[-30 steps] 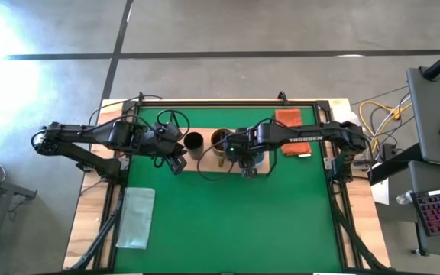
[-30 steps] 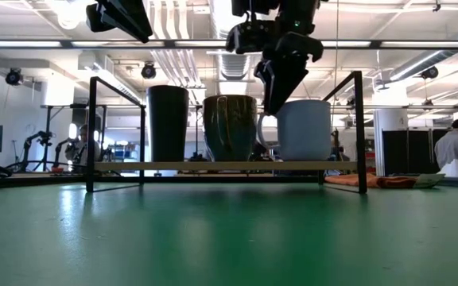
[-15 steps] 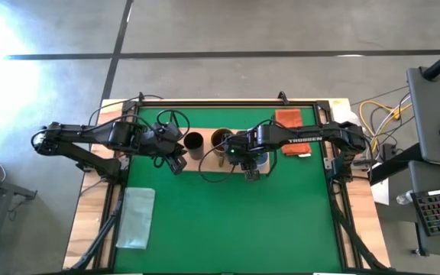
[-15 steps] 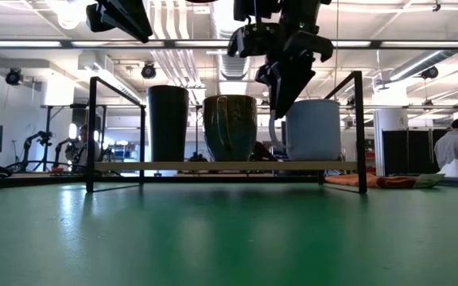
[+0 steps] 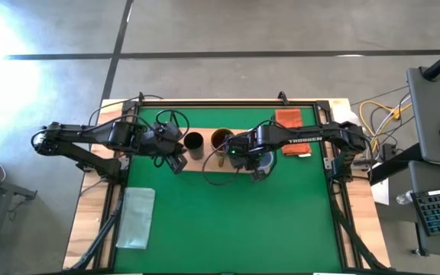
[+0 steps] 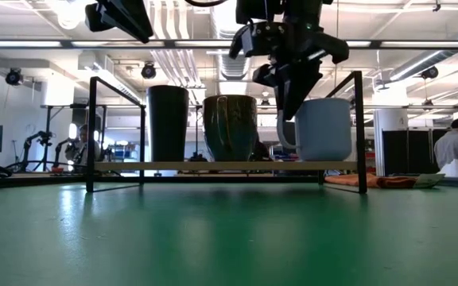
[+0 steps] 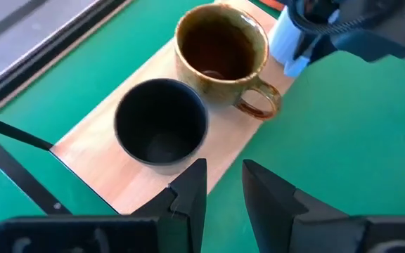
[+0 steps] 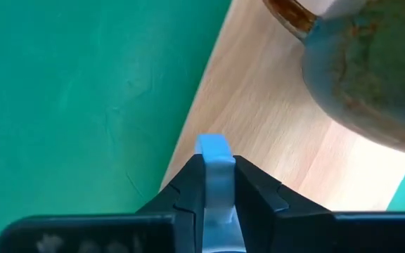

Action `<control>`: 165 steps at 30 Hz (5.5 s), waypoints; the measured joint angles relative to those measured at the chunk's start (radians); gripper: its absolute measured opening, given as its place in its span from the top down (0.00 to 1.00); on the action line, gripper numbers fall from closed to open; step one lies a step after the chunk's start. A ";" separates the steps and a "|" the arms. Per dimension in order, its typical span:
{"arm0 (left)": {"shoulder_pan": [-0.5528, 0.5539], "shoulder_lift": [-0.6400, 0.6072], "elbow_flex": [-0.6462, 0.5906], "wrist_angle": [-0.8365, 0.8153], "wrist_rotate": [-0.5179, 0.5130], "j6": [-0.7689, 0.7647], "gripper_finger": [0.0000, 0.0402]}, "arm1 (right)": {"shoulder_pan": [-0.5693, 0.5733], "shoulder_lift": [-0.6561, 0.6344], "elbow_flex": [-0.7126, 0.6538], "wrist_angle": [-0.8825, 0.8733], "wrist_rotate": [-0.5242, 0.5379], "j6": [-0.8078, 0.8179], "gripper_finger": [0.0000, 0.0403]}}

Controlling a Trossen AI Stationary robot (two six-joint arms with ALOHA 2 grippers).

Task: Stack small to large cups/mugs on shelf
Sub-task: Adjust the mugs including the cup

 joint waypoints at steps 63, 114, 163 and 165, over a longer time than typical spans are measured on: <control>0.000 0.000 -0.003 -0.016 -0.015 0.342 0.81 | 0.252 -0.024 0.198 -0.009 0.408 1.689 0.62; -0.268 -0.885 -0.439 -0.193 -0.188 0.447 0.81 | 0.487 0.604 0.788 -0.497 0.766 2.636 0.82; 0.370 0.586 0.395 0.485 0.894 0.866 0.84 | 0.712 -0.125 0.229 -0.476 0.610 2.321 0.95; 0.381 0.653 0.458 0.484 0.897 0.866 0.87 | 0.716 -0.123 0.197 -0.455 0.593 2.352 0.95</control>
